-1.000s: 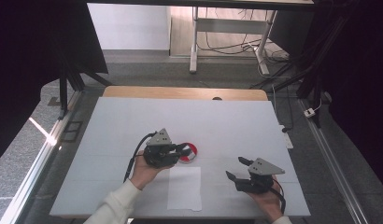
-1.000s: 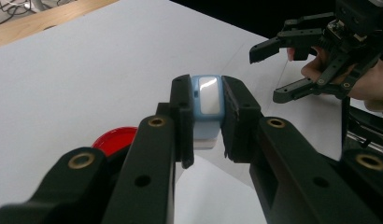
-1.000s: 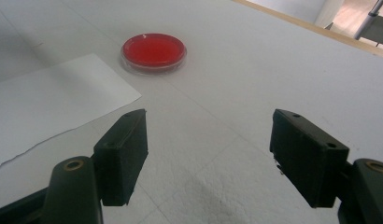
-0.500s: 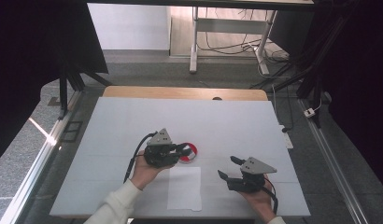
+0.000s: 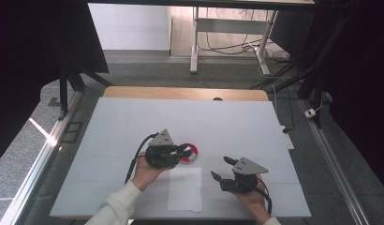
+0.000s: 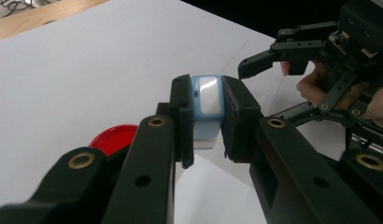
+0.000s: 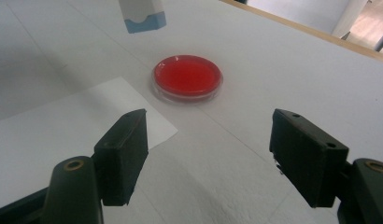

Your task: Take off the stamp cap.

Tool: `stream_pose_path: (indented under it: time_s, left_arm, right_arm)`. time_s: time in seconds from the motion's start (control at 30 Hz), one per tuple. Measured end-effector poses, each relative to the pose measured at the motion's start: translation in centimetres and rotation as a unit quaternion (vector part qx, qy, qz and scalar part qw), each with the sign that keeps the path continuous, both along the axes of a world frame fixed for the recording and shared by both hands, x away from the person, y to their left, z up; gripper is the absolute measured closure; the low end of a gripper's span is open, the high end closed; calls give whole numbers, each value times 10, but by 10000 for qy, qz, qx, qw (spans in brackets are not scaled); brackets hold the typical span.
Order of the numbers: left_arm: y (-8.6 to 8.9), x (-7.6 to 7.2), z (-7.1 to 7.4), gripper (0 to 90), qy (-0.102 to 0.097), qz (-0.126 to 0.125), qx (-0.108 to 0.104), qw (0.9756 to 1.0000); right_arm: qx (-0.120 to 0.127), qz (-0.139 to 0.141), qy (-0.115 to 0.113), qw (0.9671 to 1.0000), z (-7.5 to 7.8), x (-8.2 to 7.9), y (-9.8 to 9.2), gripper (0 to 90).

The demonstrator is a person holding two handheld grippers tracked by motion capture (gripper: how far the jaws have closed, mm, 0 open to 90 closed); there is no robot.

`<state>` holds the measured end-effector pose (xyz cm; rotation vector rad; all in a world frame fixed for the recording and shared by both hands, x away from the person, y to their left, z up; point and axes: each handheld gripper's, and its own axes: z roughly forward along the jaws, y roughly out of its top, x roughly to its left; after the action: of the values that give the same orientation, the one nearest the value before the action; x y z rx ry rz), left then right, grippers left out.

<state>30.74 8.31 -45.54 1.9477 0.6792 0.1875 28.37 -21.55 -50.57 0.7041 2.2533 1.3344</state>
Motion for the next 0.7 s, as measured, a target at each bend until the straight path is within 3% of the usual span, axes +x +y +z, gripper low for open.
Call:
stream_pose_path:
  time_s: [0.7]
  left_arm:
    - [-2,0,-1,756,-2,18,6,10000]
  right_arm:
    - [-25,229,-177,9996,2,0,29,288]
